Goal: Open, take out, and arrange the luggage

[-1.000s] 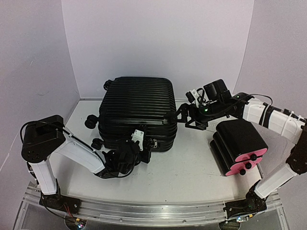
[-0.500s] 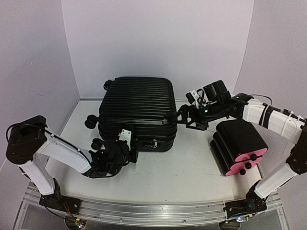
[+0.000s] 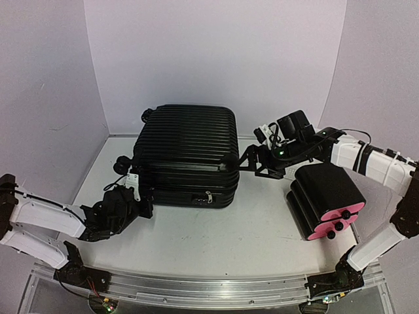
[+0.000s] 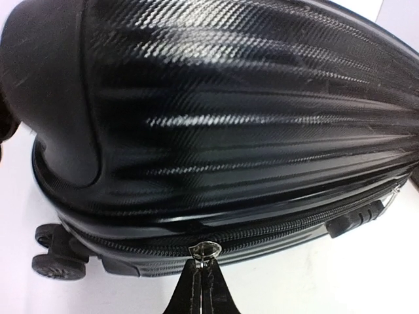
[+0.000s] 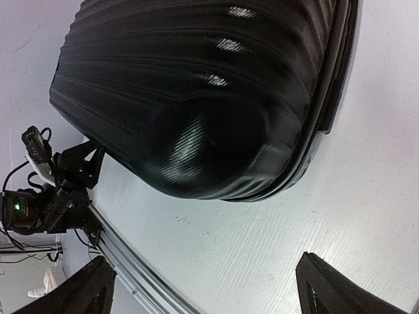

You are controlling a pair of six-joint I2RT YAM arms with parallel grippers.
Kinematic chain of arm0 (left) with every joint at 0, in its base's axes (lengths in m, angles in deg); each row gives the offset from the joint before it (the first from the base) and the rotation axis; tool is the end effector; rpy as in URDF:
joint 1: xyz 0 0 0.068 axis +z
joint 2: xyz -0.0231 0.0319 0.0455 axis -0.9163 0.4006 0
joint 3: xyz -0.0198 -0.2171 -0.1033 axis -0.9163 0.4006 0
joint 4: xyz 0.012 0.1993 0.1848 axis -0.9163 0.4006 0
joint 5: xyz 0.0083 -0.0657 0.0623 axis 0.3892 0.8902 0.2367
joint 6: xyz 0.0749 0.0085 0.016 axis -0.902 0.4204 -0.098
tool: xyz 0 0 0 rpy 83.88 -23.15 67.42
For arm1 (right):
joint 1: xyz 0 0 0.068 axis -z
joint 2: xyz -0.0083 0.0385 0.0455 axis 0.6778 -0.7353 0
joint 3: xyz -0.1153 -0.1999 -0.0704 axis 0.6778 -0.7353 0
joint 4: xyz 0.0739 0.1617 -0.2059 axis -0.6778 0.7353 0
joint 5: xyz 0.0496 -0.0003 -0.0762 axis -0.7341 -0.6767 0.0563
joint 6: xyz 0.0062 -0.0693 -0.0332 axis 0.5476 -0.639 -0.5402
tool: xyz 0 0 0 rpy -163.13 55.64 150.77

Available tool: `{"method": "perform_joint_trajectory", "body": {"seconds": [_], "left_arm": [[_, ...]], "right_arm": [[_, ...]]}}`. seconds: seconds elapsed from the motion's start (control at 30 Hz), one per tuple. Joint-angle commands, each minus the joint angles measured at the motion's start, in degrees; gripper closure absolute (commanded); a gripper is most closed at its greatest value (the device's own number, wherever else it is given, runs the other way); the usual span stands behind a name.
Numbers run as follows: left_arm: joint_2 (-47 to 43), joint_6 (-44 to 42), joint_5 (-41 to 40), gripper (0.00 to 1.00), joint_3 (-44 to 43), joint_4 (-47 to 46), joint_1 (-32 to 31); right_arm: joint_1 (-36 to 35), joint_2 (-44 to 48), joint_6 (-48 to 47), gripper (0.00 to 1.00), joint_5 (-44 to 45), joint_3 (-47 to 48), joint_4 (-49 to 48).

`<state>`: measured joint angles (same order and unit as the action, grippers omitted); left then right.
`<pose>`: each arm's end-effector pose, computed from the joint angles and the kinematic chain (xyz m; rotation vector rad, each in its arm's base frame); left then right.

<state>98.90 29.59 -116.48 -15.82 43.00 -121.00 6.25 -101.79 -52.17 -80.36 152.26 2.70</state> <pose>0.1882 -0.2044 0.1208 0.2099 1.9008 -0.3308 0.2691 0.2307 0.2431 -0.3426 2.5093 1.0002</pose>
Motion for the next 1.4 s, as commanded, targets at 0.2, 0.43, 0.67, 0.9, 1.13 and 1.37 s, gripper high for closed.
{"method": "perform_joint_trajectory", "body": {"seconds": [0.2,0.43,0.67,0.9,1.13,1.37], "left_arm": [[-15.7,-1.2,6.4,1.0,7.1,-0.2,12.6],[-6.4,-0.2,19.7,1.0,-0.3,0.7,13.0],[-0.4,2.6,28.6,1.0,-5.7,0.3,12.2],[1.9,0.4,30.1,1.0,-8.6,0.1,7.0],[0.2,1.7,25.2,0.99,-4.2,0.2,6.9],[-4.3,1.9,22.9,0.82,0.0,0.2,6.9]], "right_arm": [[-0.4,-0.8,-1.8,0.02,-0.1,1.6,-0.3],[-6.0,-2.8,-12.4,0.02,6.5,8.2,8.8],[-19.0,-7.5,-25.8,0.02,26.7,17.9,17.6],[-23.0,-13.1,-18.0,0.05,35.7,22.0,17.3],[-23.3,-17.9,-23.2,0.03,36.8,28.0,14.7],[-23.3,-25.1,-27.3,0.02,41.4,37.3,14.1]]}}
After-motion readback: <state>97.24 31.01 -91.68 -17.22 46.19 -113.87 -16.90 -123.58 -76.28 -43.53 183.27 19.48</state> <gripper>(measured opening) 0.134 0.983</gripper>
